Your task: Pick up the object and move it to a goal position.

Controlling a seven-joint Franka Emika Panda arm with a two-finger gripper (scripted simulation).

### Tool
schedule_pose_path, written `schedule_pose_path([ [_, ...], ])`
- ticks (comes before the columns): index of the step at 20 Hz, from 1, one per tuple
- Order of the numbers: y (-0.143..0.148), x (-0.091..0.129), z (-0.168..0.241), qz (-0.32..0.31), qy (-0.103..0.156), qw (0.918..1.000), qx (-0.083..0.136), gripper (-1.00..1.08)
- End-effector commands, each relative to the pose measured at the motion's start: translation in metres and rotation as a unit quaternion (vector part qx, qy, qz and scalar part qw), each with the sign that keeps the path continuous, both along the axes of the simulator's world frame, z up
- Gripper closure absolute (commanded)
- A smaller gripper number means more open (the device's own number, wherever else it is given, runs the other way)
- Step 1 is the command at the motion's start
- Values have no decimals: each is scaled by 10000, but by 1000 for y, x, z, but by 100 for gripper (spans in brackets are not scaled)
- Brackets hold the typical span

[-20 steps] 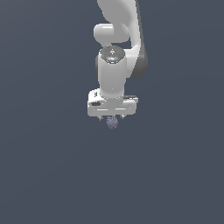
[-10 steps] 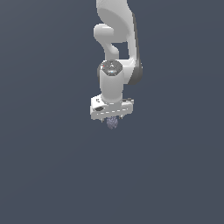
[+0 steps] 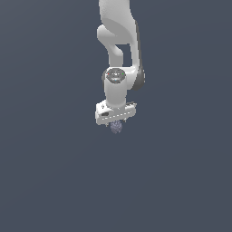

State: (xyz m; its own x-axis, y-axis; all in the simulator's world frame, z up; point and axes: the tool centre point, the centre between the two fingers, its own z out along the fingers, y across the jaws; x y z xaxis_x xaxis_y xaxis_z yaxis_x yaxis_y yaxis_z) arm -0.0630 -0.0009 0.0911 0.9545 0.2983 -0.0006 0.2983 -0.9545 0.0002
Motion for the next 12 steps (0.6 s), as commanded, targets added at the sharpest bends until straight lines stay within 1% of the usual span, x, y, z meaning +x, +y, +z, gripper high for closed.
schedule_pose_path([
  [1,0,-2,-2,35,-3,10000,2,-92],
  [6,0,-1,-6,14,1,10000,1,-92],
  [12,0,-3,-33,27,-1,10000,2,-92],
])
